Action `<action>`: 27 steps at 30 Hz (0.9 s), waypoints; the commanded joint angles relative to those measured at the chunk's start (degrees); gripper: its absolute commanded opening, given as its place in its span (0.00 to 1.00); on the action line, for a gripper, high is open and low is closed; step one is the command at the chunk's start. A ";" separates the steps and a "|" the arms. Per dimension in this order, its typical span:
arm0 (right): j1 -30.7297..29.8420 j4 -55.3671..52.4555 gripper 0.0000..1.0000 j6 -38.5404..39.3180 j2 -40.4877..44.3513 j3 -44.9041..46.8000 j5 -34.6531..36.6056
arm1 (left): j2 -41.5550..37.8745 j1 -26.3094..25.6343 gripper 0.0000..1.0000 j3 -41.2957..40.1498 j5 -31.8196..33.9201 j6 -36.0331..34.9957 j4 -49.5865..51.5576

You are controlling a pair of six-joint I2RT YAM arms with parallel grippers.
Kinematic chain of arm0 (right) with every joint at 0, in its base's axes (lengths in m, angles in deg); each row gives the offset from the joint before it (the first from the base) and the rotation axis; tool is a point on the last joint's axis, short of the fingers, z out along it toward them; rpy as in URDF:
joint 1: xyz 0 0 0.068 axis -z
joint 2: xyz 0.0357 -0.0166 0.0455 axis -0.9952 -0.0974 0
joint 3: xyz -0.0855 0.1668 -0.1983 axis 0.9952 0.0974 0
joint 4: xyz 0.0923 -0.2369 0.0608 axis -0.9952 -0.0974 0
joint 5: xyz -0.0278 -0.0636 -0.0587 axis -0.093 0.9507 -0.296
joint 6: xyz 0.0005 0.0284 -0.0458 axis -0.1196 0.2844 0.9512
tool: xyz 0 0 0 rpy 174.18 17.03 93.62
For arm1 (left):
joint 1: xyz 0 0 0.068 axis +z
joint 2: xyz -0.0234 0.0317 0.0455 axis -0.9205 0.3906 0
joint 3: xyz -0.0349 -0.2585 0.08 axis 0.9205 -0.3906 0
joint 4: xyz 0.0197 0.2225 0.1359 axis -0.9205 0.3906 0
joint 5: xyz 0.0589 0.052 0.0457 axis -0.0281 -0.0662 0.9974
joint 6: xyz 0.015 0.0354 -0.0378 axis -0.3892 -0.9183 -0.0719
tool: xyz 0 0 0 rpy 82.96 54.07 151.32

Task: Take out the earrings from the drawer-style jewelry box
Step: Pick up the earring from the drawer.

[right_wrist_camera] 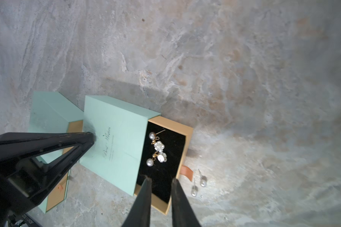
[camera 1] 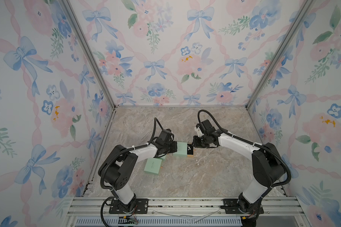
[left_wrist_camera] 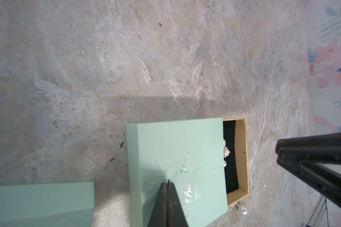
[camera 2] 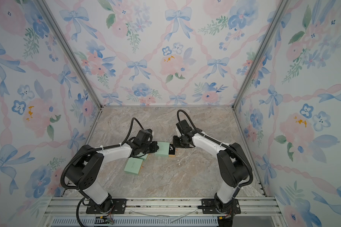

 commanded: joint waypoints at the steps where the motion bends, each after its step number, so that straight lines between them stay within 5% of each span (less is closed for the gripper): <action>1: -2.37 -2.46 0.21 1.11 -3.00 -3.02 1.46 | 1.07 0.08 0.00 -0.39 2.15 -1.21 5.58; 27: -3.70 -5.16 0.20 1.76 -4.38 -4.29 3.82 | 0.81 0.08 0.00 -0.78 1.60 -1.36 5.06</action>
